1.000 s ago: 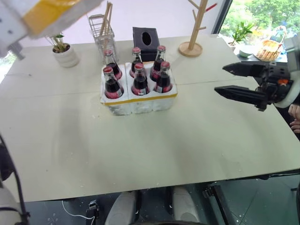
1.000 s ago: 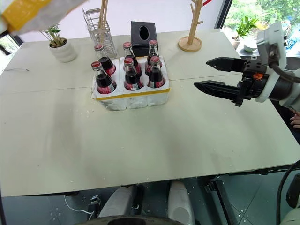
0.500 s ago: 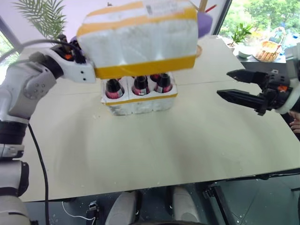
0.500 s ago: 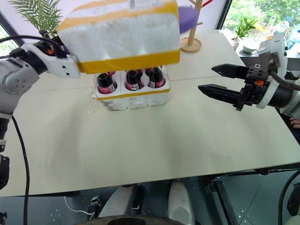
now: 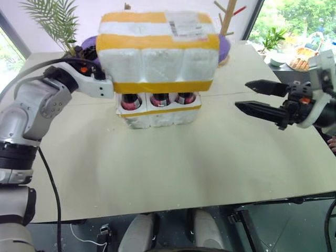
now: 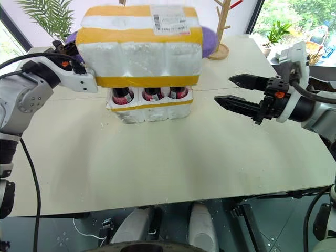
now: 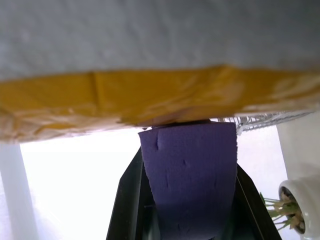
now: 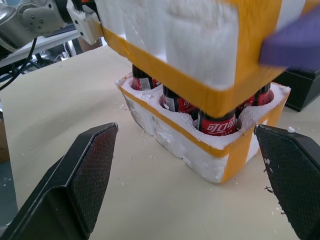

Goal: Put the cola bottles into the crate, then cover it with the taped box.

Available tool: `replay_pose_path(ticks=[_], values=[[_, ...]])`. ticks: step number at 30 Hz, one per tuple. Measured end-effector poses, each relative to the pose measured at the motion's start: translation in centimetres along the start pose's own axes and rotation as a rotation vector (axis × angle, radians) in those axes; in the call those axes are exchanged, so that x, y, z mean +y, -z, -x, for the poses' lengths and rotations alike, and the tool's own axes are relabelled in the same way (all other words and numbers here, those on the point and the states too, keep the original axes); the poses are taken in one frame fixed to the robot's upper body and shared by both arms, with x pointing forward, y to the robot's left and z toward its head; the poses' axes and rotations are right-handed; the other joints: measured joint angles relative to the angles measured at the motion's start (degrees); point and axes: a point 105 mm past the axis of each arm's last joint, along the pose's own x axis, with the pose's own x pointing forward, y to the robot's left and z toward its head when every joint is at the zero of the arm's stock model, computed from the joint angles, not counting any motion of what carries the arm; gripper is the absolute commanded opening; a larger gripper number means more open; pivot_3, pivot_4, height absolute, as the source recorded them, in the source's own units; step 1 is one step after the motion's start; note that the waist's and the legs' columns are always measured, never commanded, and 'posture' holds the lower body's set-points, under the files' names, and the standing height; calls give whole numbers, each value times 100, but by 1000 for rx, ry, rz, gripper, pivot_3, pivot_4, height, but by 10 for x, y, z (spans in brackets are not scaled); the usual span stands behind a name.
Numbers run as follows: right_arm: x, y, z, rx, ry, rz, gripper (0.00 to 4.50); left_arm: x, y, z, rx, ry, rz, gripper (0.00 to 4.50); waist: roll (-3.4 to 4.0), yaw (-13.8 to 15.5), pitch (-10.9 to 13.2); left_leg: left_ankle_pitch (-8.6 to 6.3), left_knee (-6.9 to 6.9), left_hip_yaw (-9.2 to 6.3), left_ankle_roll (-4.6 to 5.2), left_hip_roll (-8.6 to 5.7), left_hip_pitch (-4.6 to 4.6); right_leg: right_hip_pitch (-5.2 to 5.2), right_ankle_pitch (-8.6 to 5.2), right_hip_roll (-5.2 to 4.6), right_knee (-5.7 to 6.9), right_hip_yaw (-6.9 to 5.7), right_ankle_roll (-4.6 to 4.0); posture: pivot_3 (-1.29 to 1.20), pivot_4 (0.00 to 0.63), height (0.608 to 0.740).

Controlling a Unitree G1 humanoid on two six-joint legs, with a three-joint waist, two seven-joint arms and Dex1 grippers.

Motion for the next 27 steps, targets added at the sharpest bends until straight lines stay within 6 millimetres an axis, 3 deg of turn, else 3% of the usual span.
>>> replay_pose_path(ticks=[7, 10, 13, 17, 23, 27], values=[[0, 0, -1, -12, 3, -4, 4500, -4, -2, 1, 2, 51, 8, 349, -2, 5, 1, 0, 0, -2, 0, -1, -5, -2, 0, 0, -2, -1, 0, 0, 150, 740], [-1, 1, -2, -16, 5, -7, 4500, -21, -13, 6, -26, 109, 15, 349, -2, 2, 1, 0, -1, -2, 0, 0, -5, -3, 0, 0, -3, 0, 0, 0, 150, 740], [-1, 1, -3, -22, 7, -13, 4500, -39, -20, 10, -32, 166, 39, 1798, -2, 2, 1, -1, -1, -2, 0, 1, -5, -2, 0, 0, -3, -1, 0, 0, 150, 740], [-1, 3, -4, -27, 4, -19, 4500, -48, -24, 12, -45, 201, 42, 3832, -2, 12, 2, -1, 0, -3, 1, -1, -5, -1, 0, -1, -4, -2, 0, 0, 150, 740], [-1, 4, -6, -28, 6, -26, 4500, -57, -21, 24, -74, 236, -4, 3832, -2, 2, 2, -1, -2, -3, 1, 0, -5, -3, 0, -1, -5, -1, 0, 0, 150, 740], [-2, 10, -5, -20, 11, -45, 4500, -74, -20, 55, -117, 262, 59, 3832, 1, -32, 2, -4, -9, -3, 2, 4, -4, -9, 0, 0, -6, 2, -1, 0, 150, 740]])
